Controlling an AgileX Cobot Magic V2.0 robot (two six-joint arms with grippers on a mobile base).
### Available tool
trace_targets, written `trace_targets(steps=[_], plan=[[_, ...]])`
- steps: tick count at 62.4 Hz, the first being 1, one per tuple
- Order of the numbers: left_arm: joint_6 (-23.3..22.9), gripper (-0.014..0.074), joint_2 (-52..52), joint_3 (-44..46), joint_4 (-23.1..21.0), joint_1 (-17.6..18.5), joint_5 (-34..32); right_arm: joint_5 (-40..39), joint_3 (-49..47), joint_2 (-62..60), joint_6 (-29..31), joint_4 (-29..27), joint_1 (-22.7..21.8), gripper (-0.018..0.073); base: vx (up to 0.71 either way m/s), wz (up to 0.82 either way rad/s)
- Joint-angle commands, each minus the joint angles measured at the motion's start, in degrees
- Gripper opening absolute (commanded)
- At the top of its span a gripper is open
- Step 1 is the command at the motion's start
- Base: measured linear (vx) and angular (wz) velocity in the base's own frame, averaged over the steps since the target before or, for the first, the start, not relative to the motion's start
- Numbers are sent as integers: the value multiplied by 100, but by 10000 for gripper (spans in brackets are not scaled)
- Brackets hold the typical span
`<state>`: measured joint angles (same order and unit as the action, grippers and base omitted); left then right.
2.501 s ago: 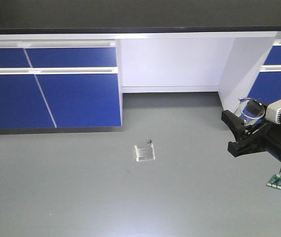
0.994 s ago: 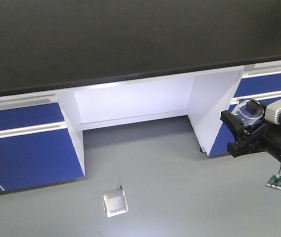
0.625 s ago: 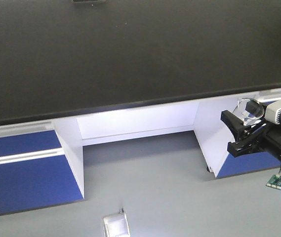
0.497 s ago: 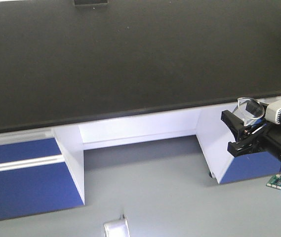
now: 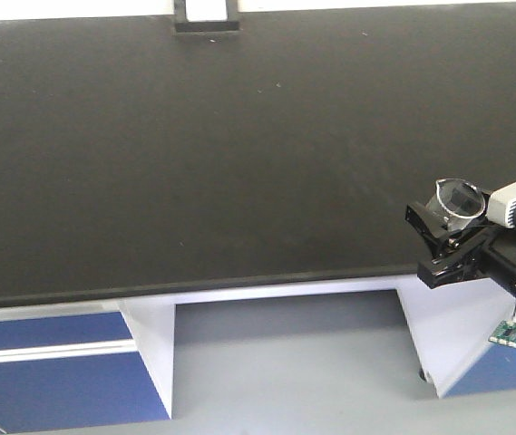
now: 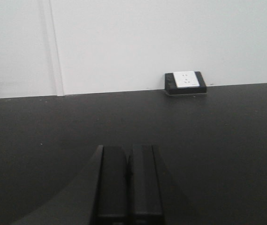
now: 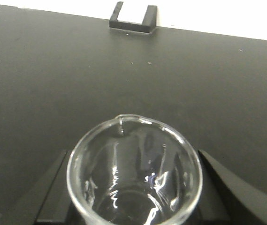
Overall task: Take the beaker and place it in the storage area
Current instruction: 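Keep turning the base to face the other black bench, beaker held, then lower the held beaker onto the black bench with the right gripper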
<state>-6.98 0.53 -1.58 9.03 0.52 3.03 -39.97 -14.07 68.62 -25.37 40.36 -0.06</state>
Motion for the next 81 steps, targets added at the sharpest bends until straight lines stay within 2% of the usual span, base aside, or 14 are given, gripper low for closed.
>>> trace_targets(steps=[1, 36, 81], plan=[[-48, -6, 85, 119, -6, 1, -495, -439, -123, -109, 7, -102, -15, 74, 23, 22], [-48, -6, 85, 119, -6, 1, -495, -439, -123, -109, 7, -102, -15, 74, 18, 12], [-48, -6, 85, 119, -6, 1, -495, -439, -123, -109, 7, -102, -15, 74, 5, 1]])
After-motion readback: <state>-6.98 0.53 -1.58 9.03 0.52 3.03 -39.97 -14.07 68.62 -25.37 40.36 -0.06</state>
